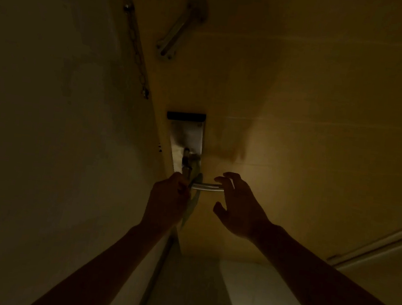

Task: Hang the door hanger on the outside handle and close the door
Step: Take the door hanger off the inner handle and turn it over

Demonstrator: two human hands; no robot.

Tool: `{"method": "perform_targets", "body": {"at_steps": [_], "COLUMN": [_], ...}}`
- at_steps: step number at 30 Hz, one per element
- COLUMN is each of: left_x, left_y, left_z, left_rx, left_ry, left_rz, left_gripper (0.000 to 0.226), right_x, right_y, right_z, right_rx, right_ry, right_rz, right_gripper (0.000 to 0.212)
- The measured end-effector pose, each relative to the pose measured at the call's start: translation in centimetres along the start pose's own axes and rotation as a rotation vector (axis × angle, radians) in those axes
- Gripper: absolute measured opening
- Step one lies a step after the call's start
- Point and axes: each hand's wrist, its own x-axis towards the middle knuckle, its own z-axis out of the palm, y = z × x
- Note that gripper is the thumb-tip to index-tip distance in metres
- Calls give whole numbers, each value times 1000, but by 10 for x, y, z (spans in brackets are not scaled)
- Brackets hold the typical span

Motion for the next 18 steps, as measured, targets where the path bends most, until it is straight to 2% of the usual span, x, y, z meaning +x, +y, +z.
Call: {"method": "perform_targets", "body": {"at_steps": [12,15,18], "left_x": [11,16,28], "left_y": [80,102,117], "left_z": [76,90,99], "left_rx": [-65,-133,-189], "left_ry": [-13,19,8], "left_rz": [25,-13,-39], "left_gripper": [6,14,10], "right_x": [-31,-40,-40], "right_y": [52,68,78], "right_z": [-15,-18,-25], "right_rx": [129,143,166], "right_ry": [70,65,44], "right_rz": [61,113,156], "right_gripper": [71,77,79]}}
